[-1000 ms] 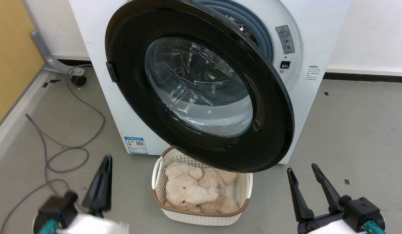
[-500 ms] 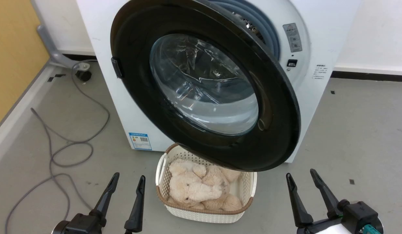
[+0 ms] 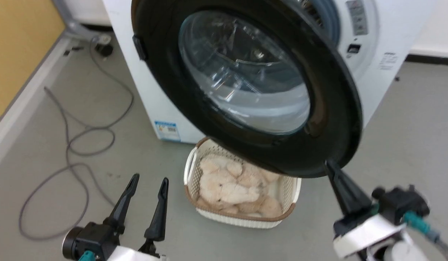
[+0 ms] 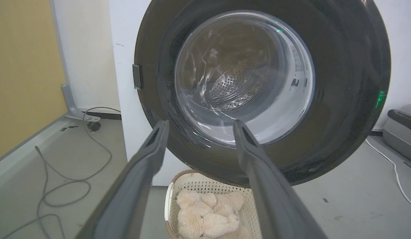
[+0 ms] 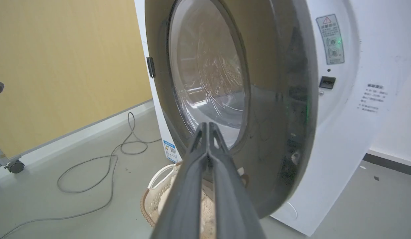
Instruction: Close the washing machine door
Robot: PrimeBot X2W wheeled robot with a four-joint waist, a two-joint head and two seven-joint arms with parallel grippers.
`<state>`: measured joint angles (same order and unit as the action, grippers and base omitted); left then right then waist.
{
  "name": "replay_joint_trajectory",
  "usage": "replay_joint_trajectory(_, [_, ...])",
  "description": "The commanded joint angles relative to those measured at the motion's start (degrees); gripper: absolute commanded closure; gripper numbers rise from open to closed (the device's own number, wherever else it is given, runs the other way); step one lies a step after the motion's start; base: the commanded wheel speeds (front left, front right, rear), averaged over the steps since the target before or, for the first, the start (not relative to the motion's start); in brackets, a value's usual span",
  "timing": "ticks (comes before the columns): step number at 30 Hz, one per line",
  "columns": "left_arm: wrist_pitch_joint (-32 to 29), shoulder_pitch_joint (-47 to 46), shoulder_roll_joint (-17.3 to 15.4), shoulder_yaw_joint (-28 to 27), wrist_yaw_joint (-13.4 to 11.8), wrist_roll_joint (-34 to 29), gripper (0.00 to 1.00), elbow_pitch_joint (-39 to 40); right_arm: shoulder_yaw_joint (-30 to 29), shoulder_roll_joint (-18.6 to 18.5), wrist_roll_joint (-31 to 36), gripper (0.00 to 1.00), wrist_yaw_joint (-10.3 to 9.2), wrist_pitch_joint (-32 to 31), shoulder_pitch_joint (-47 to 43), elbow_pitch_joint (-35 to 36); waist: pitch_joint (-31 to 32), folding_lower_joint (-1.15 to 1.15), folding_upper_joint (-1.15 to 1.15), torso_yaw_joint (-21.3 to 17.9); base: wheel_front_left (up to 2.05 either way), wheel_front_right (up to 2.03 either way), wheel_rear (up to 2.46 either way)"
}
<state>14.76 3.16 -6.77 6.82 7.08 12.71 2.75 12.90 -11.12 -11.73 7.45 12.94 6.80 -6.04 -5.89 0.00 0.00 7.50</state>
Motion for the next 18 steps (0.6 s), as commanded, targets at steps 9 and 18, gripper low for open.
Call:
replay_joint_trajectory(9, [0.24, -3.56, 0.41, 0.37, 0.37, 0.28, 0.0, -0.28, 0.4, -7.78, -5.79, 1.0, 0.03, -2.71, 10.78, -3.84, -5.45, 0.0, 0.0, 3.41, 0.0, 0.0, 0.0])
replay_joint_trajectory(18, [0.24, -7.23, 0.41, 1.52, 0.4, 1.51, 0.0, 0.06, -1.09, -14.04, -10.44, 1.0, 0.03, -6.07, 21.92, -7.17, -11.44, 0.0, 0.0, 5.82, 0.0, 0.0, 0.0])
